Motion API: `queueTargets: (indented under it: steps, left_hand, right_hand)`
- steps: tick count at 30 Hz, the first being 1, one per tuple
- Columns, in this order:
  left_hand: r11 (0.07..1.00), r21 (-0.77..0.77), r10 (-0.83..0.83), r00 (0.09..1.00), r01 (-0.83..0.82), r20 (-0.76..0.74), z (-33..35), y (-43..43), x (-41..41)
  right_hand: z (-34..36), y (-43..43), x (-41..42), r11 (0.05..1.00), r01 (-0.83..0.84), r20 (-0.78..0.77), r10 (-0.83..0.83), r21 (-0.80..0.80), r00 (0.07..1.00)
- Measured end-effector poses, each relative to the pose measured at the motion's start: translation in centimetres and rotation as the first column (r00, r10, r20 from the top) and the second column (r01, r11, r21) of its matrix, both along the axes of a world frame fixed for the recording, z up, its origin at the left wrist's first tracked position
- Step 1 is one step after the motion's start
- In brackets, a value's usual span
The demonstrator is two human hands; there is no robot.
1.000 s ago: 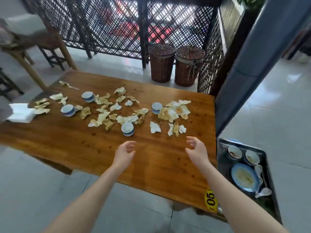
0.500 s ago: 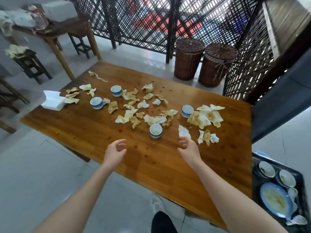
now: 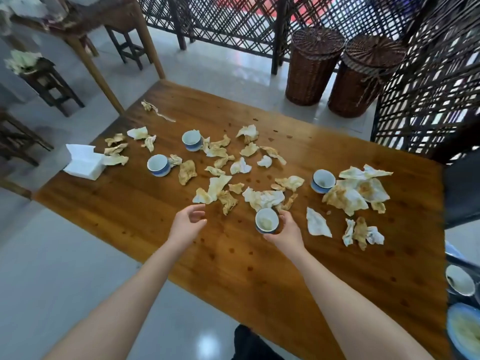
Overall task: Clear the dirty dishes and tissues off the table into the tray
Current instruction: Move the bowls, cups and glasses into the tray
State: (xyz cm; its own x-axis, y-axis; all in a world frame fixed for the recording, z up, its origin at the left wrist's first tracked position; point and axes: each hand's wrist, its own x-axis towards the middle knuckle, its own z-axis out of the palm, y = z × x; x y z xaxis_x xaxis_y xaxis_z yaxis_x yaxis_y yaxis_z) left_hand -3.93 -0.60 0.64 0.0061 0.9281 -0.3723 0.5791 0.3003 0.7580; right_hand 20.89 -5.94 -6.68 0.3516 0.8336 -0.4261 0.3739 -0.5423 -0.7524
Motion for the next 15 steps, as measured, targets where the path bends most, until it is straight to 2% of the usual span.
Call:
queueTargets:
  steps: [6, 15]
  left_hand:
    - [1.000, -0.001, -0.003, 1.000, 0.003, 0.003, -0.5, 4.0, -1.3]
    - [0.999, -0.042, 0.011, 0.999, -0.009, 0.032, -1.3, 7.4, -5.3]
  right_hand:
    - [-1.0, 2.4, -2.1, 0.999, -0.023, 0.046, 0.024, -0.038, 0.999]
    - [2.0, 7.2, -6.5, 0.994, -0.072, 0.044, 0.068, 0.085, 0.997]
